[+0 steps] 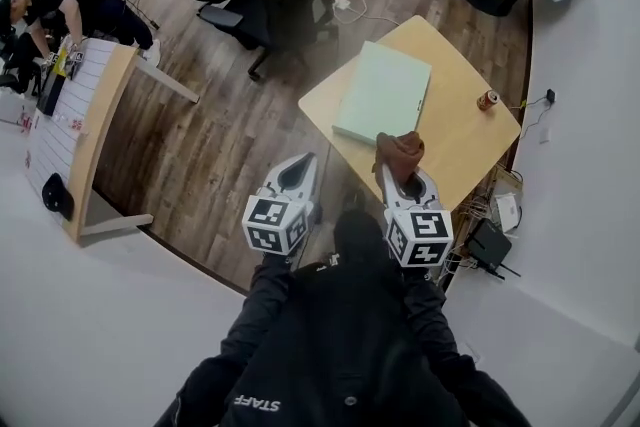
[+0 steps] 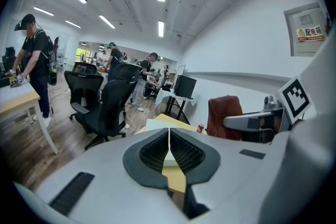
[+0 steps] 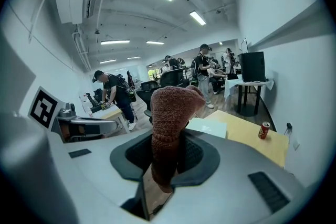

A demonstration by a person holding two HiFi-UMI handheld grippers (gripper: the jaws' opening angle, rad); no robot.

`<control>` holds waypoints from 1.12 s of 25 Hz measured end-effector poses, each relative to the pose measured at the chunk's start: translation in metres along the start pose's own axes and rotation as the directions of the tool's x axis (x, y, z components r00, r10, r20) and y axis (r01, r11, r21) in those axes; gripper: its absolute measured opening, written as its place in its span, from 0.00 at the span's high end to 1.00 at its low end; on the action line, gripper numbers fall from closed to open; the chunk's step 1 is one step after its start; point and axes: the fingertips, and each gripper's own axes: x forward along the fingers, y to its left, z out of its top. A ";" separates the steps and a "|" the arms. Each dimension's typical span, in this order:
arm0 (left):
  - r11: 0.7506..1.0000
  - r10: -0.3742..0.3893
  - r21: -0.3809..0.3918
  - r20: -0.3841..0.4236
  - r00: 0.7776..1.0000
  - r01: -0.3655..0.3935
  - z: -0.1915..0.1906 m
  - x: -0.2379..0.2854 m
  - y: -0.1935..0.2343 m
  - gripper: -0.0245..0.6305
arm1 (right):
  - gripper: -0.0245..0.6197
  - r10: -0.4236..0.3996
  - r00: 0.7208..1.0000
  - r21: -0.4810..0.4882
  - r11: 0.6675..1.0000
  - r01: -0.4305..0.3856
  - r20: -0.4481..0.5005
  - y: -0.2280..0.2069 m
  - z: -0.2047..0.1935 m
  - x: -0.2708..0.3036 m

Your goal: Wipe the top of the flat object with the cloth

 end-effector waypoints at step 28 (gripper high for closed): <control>0.994 -0.112 -0.045 -0.324 0.939 0.103 -0.015 0.306 0.101 0.90 | 0.80 0.051 0.974 0.280 0.960 0.013 -0.222 -0.158 0.017 0.248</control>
